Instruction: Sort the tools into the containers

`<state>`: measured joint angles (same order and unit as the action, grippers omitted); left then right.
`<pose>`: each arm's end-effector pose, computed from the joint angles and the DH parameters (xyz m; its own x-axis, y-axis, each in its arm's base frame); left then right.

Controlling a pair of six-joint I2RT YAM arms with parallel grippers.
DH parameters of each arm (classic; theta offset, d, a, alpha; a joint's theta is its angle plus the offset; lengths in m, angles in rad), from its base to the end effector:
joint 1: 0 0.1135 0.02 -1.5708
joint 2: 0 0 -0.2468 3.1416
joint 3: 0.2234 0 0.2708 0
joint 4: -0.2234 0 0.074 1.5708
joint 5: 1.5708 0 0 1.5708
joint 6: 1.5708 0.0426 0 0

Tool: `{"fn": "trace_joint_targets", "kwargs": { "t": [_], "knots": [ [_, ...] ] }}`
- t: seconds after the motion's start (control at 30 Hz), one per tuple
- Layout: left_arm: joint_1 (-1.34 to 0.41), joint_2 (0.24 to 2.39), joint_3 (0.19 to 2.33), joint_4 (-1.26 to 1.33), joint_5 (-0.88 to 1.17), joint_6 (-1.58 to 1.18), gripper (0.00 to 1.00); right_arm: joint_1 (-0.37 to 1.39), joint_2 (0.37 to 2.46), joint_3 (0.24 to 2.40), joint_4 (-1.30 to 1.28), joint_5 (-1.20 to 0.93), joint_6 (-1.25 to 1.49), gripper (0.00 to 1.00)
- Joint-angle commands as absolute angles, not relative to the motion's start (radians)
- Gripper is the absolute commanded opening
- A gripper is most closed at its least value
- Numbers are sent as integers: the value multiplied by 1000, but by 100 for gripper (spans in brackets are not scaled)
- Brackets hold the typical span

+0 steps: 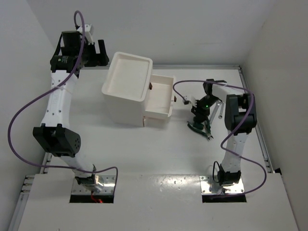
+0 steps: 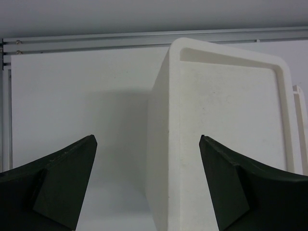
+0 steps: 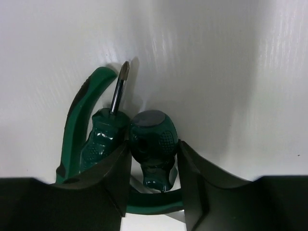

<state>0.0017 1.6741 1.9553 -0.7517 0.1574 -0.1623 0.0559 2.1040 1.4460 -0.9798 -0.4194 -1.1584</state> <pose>0.3860 -0.0060 0.4373 -0.4697 -0.1604 -0.8681 0.0630 0.9748 -0.2142 0.3819 0.0387 0.0994 -0.3775 -0.8592 -0.3454 -0.9222 0.3151 0.2242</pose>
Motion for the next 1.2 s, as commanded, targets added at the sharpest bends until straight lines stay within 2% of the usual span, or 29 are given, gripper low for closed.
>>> {"fn": "trace_joint_targets", "kwargs": {
  "t": [0.0, 0.1, 0.2, 0.47, 0.63, 0.73, 0.77, 0.87, 1.0, 1.07, 1.1, 1.13, 1.17],
  "knots": [
    [12, 1658, 1967, -738, 143, -172, 94, 63, 2106, 1462, -960, -413, -1152, 30],
    [12, 1658, 1967, -738, 143, -172, 94, 63, 2097, 1462, -948, -436, -1119, 7],
    [12, 1667, 1956, -727, 143, -192, 94, 34, 2045, 1488, -948, -494, -1060, 1],
    [12, 1658, 1902, -706, 123, -222, 94, -35, 1838, 1532, -865, -756, -772, 0],
    [12, 1628, 1861, -678, 103, -222, 94, -71, 1715, 1506, -611, -860, -377, 0],
    [12, 1628, 1850, -667, 92, -222, 94, -11, 1703, 1526, -476, -926, -203, 0],
    [12, 1628, 1850, -667, 92, -222, 94, 44, 1703, 1526, -412, -927, -32, 0],
    [12, 1628, 1841, -658, 83, -222, 94, 157, 1727, 1517, -183, -901, 191, 0],
    [12, 1628, 1832, -658, 74, -222, 94, 247, 1833, 1588, -71, -868, 317, 0],
    [12, 1628, 1832, -658, 74, -222, 94, 271, 1887, 1638, -75, -854, 328, 15],
    [12, 1628, 1832, -649, 74, -213, 94, 272, 1903, 1660, -92, -845, 315, 24],
    [12, 1618, 1832, -649, 65, -213, 94, 281, 1926, 1686, -116, -845, 314, 40],
    [12, 1618, 1832, -649, 64, -213, 94, 281, 1927, 1686, -117, -836, 305, 46]
  ]
}}
